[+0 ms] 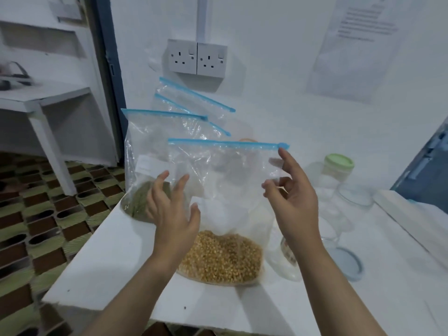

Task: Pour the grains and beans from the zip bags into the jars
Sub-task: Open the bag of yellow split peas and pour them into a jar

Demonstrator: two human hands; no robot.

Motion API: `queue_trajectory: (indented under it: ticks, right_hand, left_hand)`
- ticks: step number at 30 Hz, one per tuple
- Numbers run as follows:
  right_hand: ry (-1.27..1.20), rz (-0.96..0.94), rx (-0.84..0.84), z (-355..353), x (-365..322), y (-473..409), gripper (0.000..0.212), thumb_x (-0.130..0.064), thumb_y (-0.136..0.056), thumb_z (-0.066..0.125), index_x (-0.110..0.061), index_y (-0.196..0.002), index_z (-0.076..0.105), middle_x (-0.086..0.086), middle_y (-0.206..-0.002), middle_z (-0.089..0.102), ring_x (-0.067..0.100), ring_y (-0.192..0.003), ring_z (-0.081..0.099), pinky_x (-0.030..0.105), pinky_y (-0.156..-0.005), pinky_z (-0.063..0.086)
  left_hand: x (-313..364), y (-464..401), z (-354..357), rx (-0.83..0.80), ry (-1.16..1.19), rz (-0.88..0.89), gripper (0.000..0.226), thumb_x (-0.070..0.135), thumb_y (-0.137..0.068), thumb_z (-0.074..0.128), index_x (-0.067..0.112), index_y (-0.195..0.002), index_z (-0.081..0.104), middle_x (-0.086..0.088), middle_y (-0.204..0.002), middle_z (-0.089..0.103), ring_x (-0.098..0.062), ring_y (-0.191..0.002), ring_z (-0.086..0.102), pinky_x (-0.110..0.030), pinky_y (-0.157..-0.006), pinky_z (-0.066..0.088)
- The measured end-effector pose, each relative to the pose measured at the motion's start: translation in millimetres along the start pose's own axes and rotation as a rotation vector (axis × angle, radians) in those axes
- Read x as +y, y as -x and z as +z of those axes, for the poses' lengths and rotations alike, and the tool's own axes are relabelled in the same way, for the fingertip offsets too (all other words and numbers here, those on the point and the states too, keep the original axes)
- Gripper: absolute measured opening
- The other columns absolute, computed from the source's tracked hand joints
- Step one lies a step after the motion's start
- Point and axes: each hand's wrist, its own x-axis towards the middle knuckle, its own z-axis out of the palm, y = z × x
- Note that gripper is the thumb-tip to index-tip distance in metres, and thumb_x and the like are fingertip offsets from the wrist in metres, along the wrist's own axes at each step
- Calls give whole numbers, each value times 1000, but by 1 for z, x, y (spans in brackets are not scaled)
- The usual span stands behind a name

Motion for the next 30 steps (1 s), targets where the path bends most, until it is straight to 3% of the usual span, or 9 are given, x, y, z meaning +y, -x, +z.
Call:
queue_trajectory:
  ticks: [3, 7, 9, 13, 19, 25, 30]
  right_hand:
    - [-4, -46, 10, -4, -6, 0, 45, -16, -91, 65, -43, -126, 59, -18, -108, 68, 33, -75, 58, 53, -79, 55]
    - [-42, -141, 51, -8, -14, 1, 27, -13, -99, 59, -33, -118, 61, -4, -108, 72, 19, -90, 67, 52, -86, 54]
    - [-91, -143, 48, -12, -19, 1, 27, -12, -100, 59, -30, -120, 58, 1, -102, 74, 19, -88, 68, 42, -86, 54]
    - [-141, -155, 2, -20, -28, 4, 26, -8, -96, 60, -24, -117, 60, 0, -103, 72, 21, -84, 69, 31, -83, 54]
    - [-132, -187, -9, -30, -32, -1, 28, -1, -94, 63, -25, -108, 67, -2, -104, 73, 18, -102, 69, 26, -89, 52]
    - [-118, -178, -26, -38, -36, -2, 29, 6, -92, 62, -19, -105, 68, -1, -98, 74, 19, -95, 69, 27, -86, 53]
    - [-150, -150, 13, -40, -32, -12, 29, 4, -92, 64, -20, -105, 70, -2, -95, 73, 17, -90, 69, 23, -83, 52]
  left_hand:
    - [19, -4, 1, 18, -2, 100, 50, 23, -86, 55, 30, -135, 52, 1, -150, 32, -26, -139, 23, -41, -109, 13]
    - [55, -18, 4, 10, 100, 243, 40, 29, -92, 52, 28, -132, 55, 8, -140, 46, -15, -134, 32, -29, -107, 15]
    - [76, -25, 4, 0, 185, 313, 38, 32, -94, 50, 27, -131, 57, 9, -138, 49, -11, -132, 34, -24, -107, 16]
    - [108, -35, 2, -19, 312, 449, 31, 30, -98, 52, 24, -127, 61, 11, -133, 54, -8, -132, 37, -35, -109, 26]
    - [132, -39, 4, -58, 410, 479, 19, 31, -96, 60, 21, -110, 67, 13, -117, 66, -9, -122, 53, -51, -105, 31]
    - [144, -41, 2, -121, 595, 408, 11, 28, -87, 72, 24, -94, 64, 12, -103, 68, -5, -114, 57, -51, -106, 34]
    - [140, -56, 1, -120, 502, 404, 15, 37, -86, 69, 38, -87, 53, 16, -94, 67, -4, -104, 60, -42, -112, 21]
